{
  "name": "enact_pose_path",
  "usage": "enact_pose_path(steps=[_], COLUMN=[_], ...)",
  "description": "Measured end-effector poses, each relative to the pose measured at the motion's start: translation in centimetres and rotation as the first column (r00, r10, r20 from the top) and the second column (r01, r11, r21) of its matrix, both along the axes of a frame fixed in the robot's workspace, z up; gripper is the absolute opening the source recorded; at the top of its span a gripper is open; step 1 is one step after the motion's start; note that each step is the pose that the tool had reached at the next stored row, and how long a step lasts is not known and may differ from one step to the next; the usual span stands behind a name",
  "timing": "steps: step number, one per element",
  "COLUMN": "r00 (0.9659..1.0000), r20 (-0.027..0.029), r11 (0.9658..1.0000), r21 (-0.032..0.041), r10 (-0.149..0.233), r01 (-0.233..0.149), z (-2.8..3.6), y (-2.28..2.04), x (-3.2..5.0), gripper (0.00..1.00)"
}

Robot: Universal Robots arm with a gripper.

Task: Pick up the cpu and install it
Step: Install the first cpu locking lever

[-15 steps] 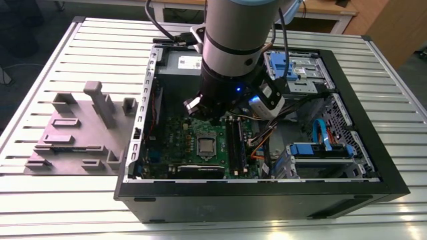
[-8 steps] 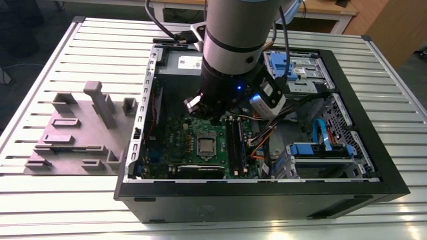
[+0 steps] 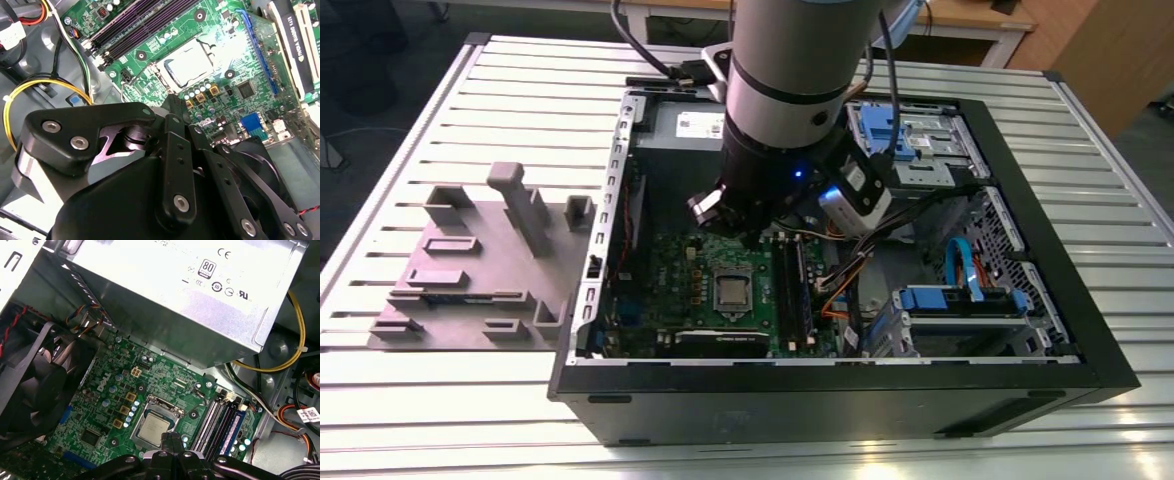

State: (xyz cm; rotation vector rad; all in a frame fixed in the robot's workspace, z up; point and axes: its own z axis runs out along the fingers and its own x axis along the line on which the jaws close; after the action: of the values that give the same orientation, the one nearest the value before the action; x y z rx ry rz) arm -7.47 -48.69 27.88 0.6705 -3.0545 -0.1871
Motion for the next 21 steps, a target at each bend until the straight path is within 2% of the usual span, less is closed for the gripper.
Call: enact_pose_path(steps=[6,13,21], r00=[1.0,1.0,1.0], r20=[0.0001,0.0001,0.0], r11=[1.0,0.9999,0.9999], r21=[0.001,0.0091,0.0092], r10=[-0.004,-0.004,-0.004], r01=[0.004,0.004,0.004], z=[0.0,-0.05,-0.06], y=[0.32,0.58,0.48], x=[0.19,0.68,0.71], gripper=[0.1,0.1,0.1])
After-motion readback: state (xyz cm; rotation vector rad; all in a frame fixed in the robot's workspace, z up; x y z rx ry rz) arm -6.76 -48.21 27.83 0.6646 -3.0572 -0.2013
